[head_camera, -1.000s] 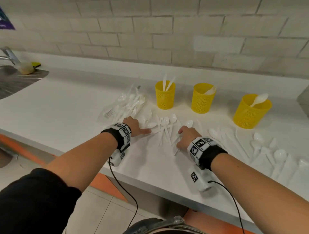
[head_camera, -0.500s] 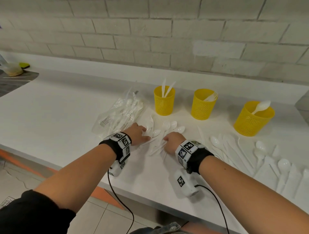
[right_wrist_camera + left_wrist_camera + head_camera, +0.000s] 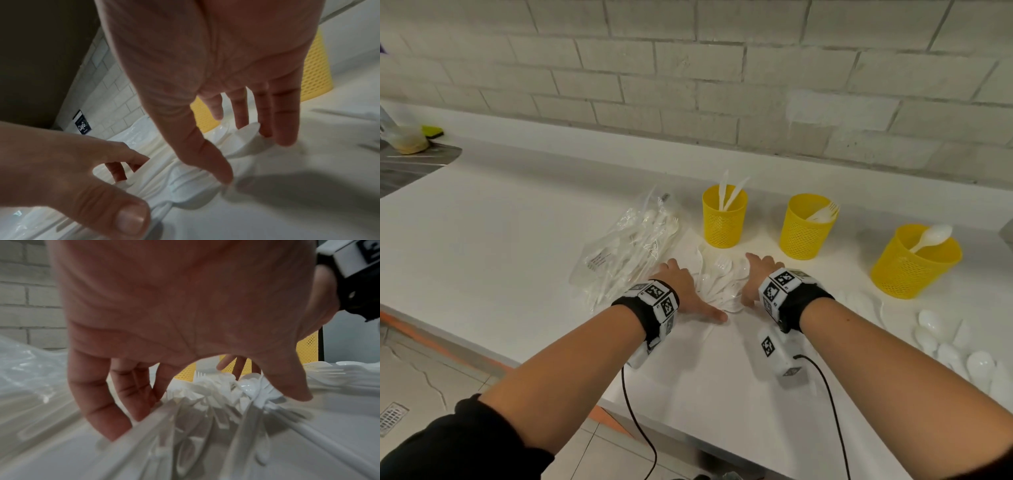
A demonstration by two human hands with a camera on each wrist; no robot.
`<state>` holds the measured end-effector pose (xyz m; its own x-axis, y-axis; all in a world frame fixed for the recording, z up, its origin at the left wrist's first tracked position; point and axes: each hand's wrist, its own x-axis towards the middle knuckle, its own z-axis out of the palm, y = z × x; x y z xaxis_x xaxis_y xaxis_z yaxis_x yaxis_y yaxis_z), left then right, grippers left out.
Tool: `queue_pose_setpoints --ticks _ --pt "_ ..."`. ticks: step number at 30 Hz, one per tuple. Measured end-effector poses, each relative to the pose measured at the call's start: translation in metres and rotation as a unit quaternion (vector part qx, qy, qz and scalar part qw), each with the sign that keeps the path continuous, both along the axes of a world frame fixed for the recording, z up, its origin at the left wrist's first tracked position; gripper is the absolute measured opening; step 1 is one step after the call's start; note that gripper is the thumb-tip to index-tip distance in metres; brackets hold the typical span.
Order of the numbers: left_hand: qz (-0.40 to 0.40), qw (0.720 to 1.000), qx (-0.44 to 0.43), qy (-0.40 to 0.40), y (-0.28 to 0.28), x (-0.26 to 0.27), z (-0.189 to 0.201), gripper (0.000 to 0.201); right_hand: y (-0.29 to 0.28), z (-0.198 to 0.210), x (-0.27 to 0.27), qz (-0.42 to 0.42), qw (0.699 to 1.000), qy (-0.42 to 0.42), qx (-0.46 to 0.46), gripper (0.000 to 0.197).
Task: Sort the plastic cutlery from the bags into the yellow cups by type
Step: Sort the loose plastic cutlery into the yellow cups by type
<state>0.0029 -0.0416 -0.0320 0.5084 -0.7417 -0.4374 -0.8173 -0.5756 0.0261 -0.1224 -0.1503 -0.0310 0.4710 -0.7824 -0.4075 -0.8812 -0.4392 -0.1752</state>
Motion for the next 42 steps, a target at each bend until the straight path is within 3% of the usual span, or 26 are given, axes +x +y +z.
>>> queue_pose_setpoints --ticks 5,10,15,18,20,23,27,30,36,39,42 --pt "0.007 1.0 0.004 -0.015 -0.009 0.0 -0.001 0.121 0.009 -0.006 0.011 0.041 0.999 -0.007 0.006 0.056" --pt "0.021 1.0 -0.008 -0.001 -0.013 0.003 -0.002 0.105 0.016 -0.011 0.021 0.079 0.995 -0.049 0.041 0.051" --pt "0.033 0.999 -0.034 0.026 -0.014 0.007 -0.004 0.092 0.015 -0.009 0.023 0.121 0.985 -0.09 0.083 0.063" --pt "0.029 0.999 -0.033 0.032 -0.014 0.009 -0.003 0.08 0.001 0.002 0.027 0.085 0.991 -0.104 0.024 0.044" --pt "0.022 0.999 -0.031 0.033 -0.015 0.009 -0.004 0.077 -0.004 0.003 0.031 0.093 0.986 -0.137 -0.01 0.047" --pt "0.007 0.999 -0.04 0.028 -0.015 0.011 -0.008 0.075 -0.001 -0.004 0.04 0.151 0.974 -0.169 -0.015 0.057" --pt "-0.001 0.999 -0.047 0.027 -0.015 0.013 -0.011 0.078 0.002 -0.012 0.049 0.18 0.968 -0.174 -0.02 0.038" --pt "0.007 0.998 -0.053 0.033 -0.016 0.013 -0.009 0.07 0.004 -0.012 0.052 0.178 0.964 -0.197 -0.018 0.028" --pt "-0.012 0.999 -0.032 0.022 -0.02 0.012 -0.005 0.036 0.009 -0.017 0.045 0.195 0.949 -0.247 -0.002 0.029" --pt "-0.017 0.999 -0.026 0.022 -0.02 0.011 -0.006 0.027 0.007 -0.016 0.04 0.194 0.948 -0.252 0.011 0.029" --pt "-0.034 0.999 -0.025 0.013 -0.017 0.011 -0.009 0.033 0.003 -0.008 0.034 0.197 0.95 -0.241 -0.01 0.03"
